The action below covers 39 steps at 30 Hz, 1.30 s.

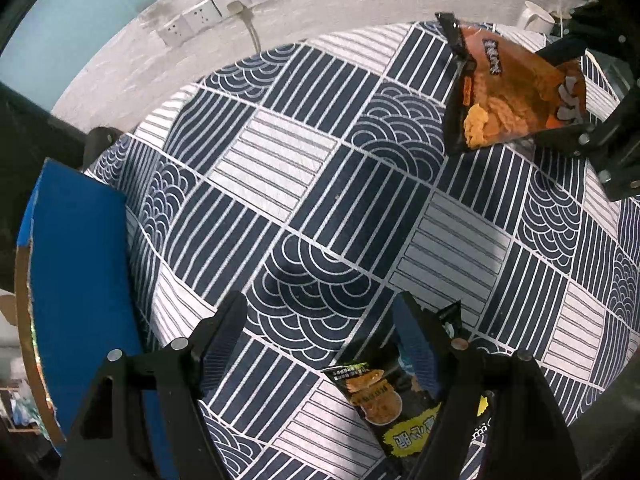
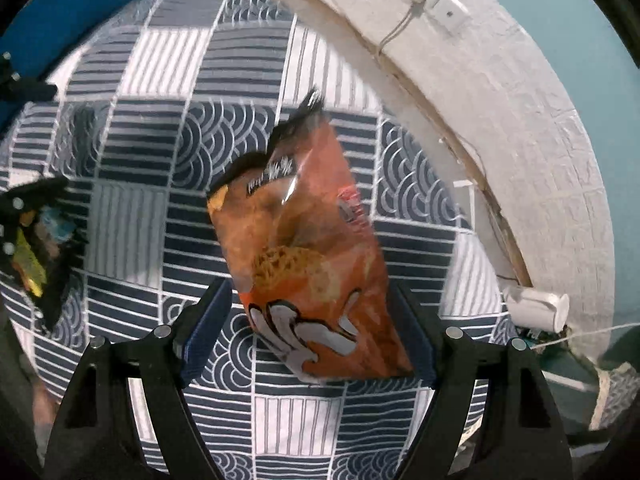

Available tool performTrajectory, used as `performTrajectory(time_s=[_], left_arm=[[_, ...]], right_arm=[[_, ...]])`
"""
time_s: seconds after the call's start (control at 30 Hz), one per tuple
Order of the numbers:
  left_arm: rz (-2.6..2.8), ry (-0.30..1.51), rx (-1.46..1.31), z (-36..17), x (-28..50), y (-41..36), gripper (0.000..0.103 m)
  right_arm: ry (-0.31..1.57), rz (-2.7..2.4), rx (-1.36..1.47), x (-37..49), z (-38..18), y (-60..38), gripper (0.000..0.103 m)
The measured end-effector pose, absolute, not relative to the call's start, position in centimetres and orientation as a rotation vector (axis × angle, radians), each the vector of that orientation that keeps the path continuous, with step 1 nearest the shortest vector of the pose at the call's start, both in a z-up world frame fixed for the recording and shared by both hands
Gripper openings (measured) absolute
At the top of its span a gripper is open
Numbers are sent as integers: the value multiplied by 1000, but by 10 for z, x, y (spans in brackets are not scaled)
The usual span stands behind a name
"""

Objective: Organize snacks
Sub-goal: 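Grasp the dark yellow-label packet with the left tool while the right tool grasps the orange chip bag, then lift both held snacks and carry them over the box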

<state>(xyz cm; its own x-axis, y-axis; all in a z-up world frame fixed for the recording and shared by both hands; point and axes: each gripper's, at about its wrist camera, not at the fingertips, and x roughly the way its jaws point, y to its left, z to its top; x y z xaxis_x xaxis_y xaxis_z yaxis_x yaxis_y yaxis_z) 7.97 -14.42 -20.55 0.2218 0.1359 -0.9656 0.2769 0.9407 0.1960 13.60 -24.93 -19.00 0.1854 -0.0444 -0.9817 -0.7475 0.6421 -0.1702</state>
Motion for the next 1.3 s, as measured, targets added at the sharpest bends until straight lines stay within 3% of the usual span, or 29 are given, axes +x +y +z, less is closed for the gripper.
performTrajectory(time_s=[0.3, 0.4, 0.7, 0.97, 1.3], left_arm=[[-111, 1400, 298, -211, 73, -143, 77], [-93, 1413, 284, -214, 66, -143, 80], [-52, 1423, 203, -213, 51, -138, 81], [-4, 1423, 198, -224, 35, -150, 87], [30, 1432, 151, -217, 15, -144, 87]], right_arm=[[1336, 485, -696, 134, -204, -251, 78], [1359, 454, -644, 130, -203, -256, 61], [1429, 389, -492, 97, -197, -272, 49], [1465, 377, -374, 55, -190, -292, 46], [1460, 373, -306, 22, -184, -307, 46]])
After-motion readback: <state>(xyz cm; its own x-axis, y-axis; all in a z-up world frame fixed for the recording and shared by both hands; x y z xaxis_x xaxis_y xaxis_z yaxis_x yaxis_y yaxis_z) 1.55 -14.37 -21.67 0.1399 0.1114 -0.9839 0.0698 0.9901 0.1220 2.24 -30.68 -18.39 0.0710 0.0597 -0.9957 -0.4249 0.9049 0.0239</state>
